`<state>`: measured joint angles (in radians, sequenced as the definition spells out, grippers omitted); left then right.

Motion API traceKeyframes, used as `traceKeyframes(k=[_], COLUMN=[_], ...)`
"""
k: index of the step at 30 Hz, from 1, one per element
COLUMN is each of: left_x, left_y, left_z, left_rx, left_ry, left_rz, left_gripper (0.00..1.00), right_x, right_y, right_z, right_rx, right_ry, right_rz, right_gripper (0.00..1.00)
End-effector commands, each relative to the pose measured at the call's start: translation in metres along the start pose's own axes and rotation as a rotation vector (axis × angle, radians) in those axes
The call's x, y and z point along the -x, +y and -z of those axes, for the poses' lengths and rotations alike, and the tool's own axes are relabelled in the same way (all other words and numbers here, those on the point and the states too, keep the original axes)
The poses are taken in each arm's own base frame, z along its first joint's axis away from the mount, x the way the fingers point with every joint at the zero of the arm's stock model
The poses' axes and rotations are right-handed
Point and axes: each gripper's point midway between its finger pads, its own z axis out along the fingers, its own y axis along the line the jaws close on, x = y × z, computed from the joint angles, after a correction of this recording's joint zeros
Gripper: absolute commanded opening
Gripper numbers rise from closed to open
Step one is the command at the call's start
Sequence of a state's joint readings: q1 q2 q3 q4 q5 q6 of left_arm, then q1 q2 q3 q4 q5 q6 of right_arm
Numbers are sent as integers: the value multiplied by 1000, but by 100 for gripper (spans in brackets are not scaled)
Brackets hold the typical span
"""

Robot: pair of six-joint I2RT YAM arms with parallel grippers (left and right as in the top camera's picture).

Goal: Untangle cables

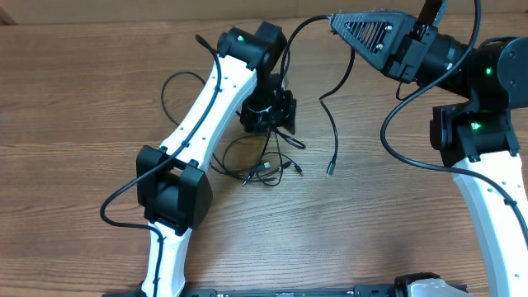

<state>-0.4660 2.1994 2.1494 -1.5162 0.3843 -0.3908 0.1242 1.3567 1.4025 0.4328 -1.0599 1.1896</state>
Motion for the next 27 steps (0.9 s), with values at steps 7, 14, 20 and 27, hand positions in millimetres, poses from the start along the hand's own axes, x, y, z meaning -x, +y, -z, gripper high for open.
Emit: traceKeyframes(k=[7, 14, 20, 27], left_x=[29, 49, 51, 52], left_y=[30, 50, 78, 89], left_z=[11, 85, 147, 153], left_rx=[127, 78, 45, 19], left_ry=[-123, -269, -385, -384], left_rz=[21, 92, 171, 197], left_gripper=[13, 4, 17, 19], right_x=[-4, -19, -36, -52], right_y=[1, -63, -148, -180], right_z=[1, 10, 52, 81], right_rx=[-14, -244, -683, -891], right_ry=[25, 12, -91, -107], right_rz=[-12, -112, -248, -306], right_gripper=[4, 4, 4, 4])
